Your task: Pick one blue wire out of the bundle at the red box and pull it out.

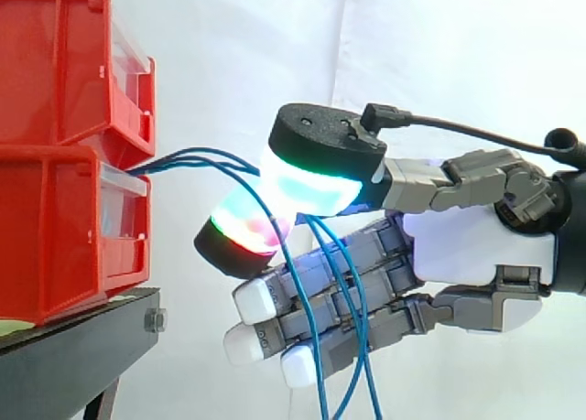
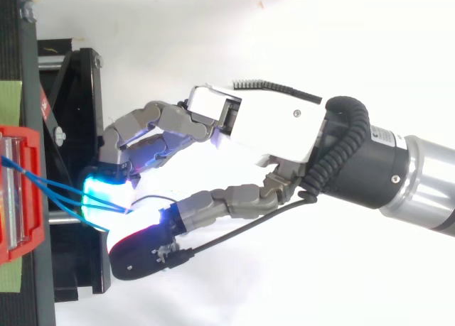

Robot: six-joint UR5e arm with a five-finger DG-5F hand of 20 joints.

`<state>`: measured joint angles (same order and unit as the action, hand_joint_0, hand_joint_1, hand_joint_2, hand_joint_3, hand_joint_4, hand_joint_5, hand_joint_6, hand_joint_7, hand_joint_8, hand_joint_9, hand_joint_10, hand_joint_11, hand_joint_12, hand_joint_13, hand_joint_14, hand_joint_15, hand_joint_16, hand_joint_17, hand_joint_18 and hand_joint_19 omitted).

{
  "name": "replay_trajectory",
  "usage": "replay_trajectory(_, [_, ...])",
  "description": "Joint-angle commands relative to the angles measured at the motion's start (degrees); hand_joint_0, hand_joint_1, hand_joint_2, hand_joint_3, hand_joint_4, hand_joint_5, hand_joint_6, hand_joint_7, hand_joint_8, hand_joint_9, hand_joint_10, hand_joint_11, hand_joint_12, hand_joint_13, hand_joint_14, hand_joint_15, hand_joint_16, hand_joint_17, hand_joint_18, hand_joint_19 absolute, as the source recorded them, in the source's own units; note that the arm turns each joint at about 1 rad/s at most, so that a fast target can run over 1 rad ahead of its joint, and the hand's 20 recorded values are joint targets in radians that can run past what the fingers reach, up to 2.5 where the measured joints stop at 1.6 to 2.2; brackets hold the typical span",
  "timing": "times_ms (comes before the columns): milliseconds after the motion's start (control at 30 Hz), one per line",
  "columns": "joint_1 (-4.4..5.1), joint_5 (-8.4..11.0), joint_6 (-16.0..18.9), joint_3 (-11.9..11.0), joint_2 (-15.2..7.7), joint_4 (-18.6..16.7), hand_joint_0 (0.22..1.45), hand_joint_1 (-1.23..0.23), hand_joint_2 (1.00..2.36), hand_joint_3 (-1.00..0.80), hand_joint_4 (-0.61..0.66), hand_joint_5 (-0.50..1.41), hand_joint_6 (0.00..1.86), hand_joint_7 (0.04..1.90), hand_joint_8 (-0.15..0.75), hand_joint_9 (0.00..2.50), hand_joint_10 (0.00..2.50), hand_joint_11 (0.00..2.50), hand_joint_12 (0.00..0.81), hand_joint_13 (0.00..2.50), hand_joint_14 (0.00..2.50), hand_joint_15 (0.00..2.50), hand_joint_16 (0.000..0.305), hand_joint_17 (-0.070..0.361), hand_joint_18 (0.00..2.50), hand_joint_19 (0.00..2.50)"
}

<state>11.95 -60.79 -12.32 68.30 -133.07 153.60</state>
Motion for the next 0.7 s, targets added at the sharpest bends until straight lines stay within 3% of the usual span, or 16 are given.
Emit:
replay_trajectory(0, [0.0, -0.03, 0.1, -0.1, 0.0, 0.3, 0.57, -0.7, 1.0, -0.5, 0.23, -0.22, 0.94, 0.9, 0.358, 0.77, 0.02, 0.62, 0.441, 0.7, 0.01, 0.36, 0.06, 0.134, 0.72, 0.43])
replay_trajectory(200, [0.0, -0.03, 0.1, -0.1, 0.0, 0.3, 0.55, -0.43, 1.0, -0.5, 0.22, -0.2, 0.93, 0.96, 0.379, 0.86, 0.01, 0.63, 0.449, 0.71, 0.02, 0.37, 0.061, 0.138, 0.69, 0.49])
replay_trajectory(267, [0.0, -0.03, 0.1, -0.1, -0.1, 0.3, 0.58, -0.45, 1.01, -0.42, 0.22, -0.2, 0.93, 0.96, 0.374, 0.85, 0.02, 0.62, 0.444, 0.71, 0.01, 0.37, 0.06, 0.135, 0.68, 0.5])
replay_trajectory(433, [0.0, -0.03, 0.1, -0.2, -0.1, 0.3, 0.61, -0.66, 1.02, -0.26, 0.19, -0.2, 0.94, 0.98, 0.37, 0.83, 0.02, 0.63, 0.439, 0.72, 0.01, 0.38, 0.059, 0.133, 0.71, 0.48])
replay_trajectory(567, [0.0, -0.03, 0.1, -0.2, 0.0, 0.3, 0.63, -0.74, 1.02, -0.24, 0.13, -0.21, 0.96, 0.95, 0.361, 0.8, 0.02, 0.64, 0.437, 0.72, 0.01, 0.38, 0.059, 0.133, 0.72, 0.45])
replay_trajectory(667, [0.0, -0.03, 0.1, -0.2, 0.0, 0.3, 0.63, -0.71, 1.01, -0.28, 0.17, -0.21, 0.96, 0.92, 0.356, 0.8, 0.02, 0.63, 0.433, 0.72, 0.01, 0.38, 0.058, 0.131, 0.72, 0.46])
